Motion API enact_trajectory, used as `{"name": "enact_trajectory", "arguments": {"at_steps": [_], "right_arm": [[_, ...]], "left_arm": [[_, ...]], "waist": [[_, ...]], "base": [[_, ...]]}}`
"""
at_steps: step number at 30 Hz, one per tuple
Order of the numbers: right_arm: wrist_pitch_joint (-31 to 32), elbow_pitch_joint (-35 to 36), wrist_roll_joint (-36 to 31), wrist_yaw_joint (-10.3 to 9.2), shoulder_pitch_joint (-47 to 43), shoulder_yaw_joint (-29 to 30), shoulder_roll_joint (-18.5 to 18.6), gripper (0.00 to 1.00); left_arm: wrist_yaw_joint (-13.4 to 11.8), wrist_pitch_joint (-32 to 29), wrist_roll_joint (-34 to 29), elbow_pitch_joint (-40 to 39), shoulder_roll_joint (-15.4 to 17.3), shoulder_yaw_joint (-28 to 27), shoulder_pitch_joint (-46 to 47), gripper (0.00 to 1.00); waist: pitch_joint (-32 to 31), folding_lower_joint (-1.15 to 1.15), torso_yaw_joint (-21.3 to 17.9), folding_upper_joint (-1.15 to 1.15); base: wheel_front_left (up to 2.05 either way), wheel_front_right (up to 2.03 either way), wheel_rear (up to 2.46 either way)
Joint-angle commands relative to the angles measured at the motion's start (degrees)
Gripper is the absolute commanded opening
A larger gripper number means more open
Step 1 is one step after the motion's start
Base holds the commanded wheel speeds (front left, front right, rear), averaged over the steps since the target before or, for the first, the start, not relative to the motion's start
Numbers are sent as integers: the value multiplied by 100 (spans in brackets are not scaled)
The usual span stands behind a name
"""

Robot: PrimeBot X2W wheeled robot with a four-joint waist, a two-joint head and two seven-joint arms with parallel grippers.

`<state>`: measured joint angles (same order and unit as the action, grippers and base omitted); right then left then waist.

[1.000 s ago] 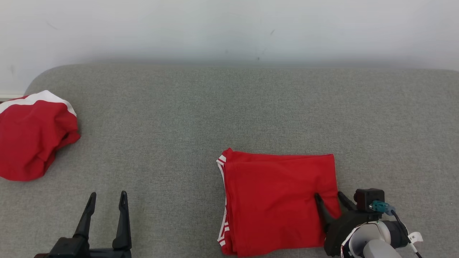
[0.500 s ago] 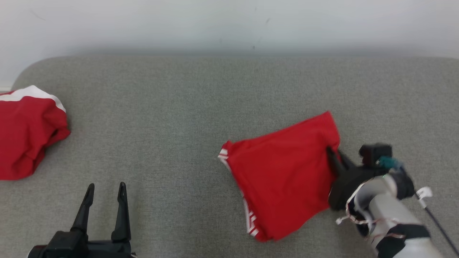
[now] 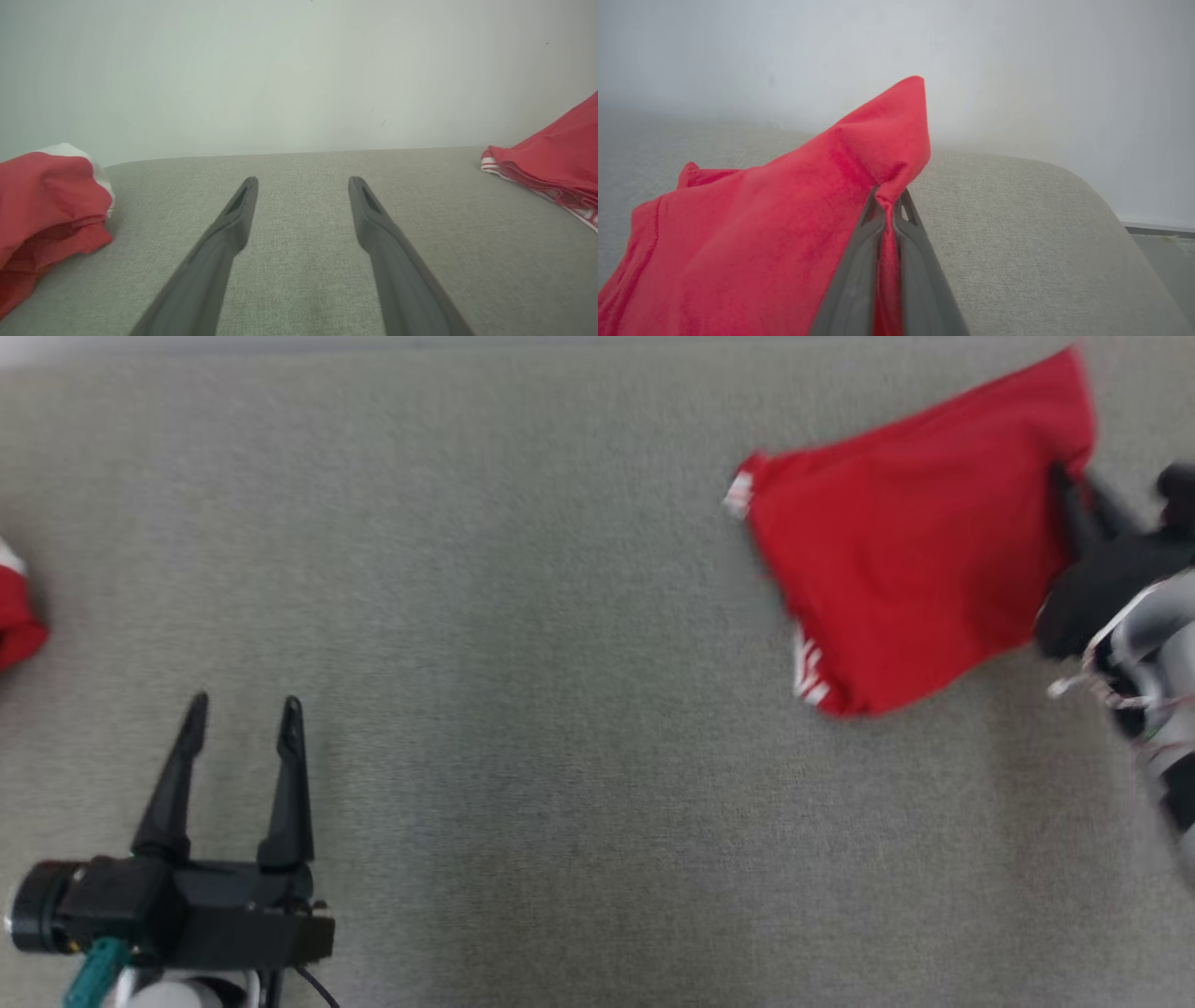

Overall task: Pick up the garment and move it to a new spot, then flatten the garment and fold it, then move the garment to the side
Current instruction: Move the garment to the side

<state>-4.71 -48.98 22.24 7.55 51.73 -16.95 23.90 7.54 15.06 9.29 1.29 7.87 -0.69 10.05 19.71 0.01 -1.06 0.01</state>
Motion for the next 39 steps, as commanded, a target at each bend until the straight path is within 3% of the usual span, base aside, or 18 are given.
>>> {"name": "enact_trajectory", "arguments": {"at_steps": [1, 9, 16, 31, 32, 33, 39], "right_arm": [[-8, 31, 51, -11, 163, -5, 153, 0], [86, 65, 151, -11, 757, -3, 803, 0], [229, 53, 134, -11, 1157, 30, 1275, 0], [640, -508, -449, -11, 2014, -103, 1316, 0], [589, -531, -572, -11, 2074, -115, 1298, 29], [519, -576, -637, -11, 2152, -70, 1286, 98], [156, -842, -975, -11, 2330, 197, 1209, 100]], "left_arm": [[-11, 16, -16, -77, 84, 1, 141, 100], [-22, 17, -120, -463, 426, -61, 242, 100], [-47, -88, -133, -906, 635, -153, 134, 100], [-160, -326, -153, -1550, 754, -180, 1, 100], [-169, -334, -152, -1571, 758, -176, 2, 100], [-177, -338, -152, -1590, 760, -174, 5, 100], [-219, -289, -102, -1548, 741, -165, 20, 100]], "waist": [[645, -1, -473, -1], [1134, -1, -1010, -1], [1370, -1, -1217, -1], [1629, -1, -1125, -1], [1645, -1, -1114, -1], [1659, -1, -1104, -1], [1655, -1, -1044, -1]], "base": [[0, 0, 0], [0, 0, 0], [0, 0, 0], [0, 0, 0], [0, 0, 0], [0, 0, 0], [0, 0, 0]]}}
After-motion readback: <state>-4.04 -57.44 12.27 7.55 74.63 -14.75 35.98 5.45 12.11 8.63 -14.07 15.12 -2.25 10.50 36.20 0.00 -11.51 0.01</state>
